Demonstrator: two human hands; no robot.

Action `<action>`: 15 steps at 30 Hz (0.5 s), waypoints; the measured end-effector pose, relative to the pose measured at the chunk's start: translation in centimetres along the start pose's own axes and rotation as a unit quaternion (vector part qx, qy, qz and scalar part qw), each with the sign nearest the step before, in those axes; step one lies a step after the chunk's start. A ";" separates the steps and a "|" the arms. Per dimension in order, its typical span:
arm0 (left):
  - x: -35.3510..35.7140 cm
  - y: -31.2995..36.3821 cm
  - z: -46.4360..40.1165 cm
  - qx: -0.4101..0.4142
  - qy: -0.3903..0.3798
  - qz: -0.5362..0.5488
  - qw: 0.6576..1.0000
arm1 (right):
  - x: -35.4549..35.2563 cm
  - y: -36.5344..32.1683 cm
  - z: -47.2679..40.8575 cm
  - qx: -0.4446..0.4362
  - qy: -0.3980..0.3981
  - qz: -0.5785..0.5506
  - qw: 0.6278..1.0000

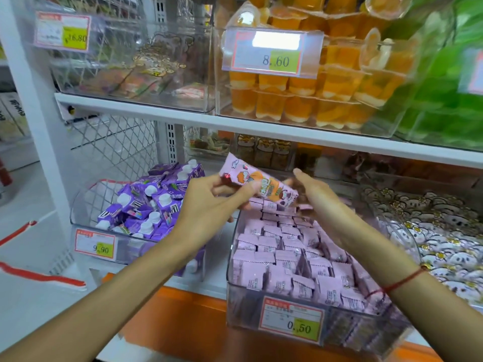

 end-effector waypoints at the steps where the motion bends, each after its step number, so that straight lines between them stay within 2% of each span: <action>1: 0.0 -0.3 0.0 -0.011 0.004 0.001 1.000 | 0.2 -1.1 0.1 -0.051 -0.011 0.008 0.999; 3: 0.0 -0.5 0.1 -0.009 0.012 0.002 1.000 | 1.6 -3.3 1.3 -0.150 -0.075 0.017 0.986; 5: 0.1 -0.1 0.0 0.012 0.012 -0.001 1.000 | 3.6 -4.6 2.9 -0.211 -0.165 0.046 0.962; 8: 0.6 0.4 0.0 0.041 -0.003 -0.016 0.999 | 5.0 -5.9 4.2 -0.297 -0.200 0.113 0.927; 11: 0.3 0.6 -0.1 0.057 -0.007 -0.006 0.998 | 3.5 -6.8 4.4 -0.367 -0.139 0.093 0.915; 13: -0.3 -0.1 -0.1 0.052 0.009 -0.072 0.996 | 1.6 -6.4 3.3 -0.387 -0.043 0.137 0.911; 15: -0.2 -1.3 0.0 0.034 -0.002 -0.172 0.985 | 0.4 -5.5 1.5 -0.366 0.013 0.161 0.917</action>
Point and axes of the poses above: each hand's wrist, its own z-axis away from the middle knuckle, its own x-axis out of the palm, y = z × x, the point moved 10 cm from there along -z, towards the middle knuckle, and after that the axes turned 13 degrees about -z, right-handed, at the moved point
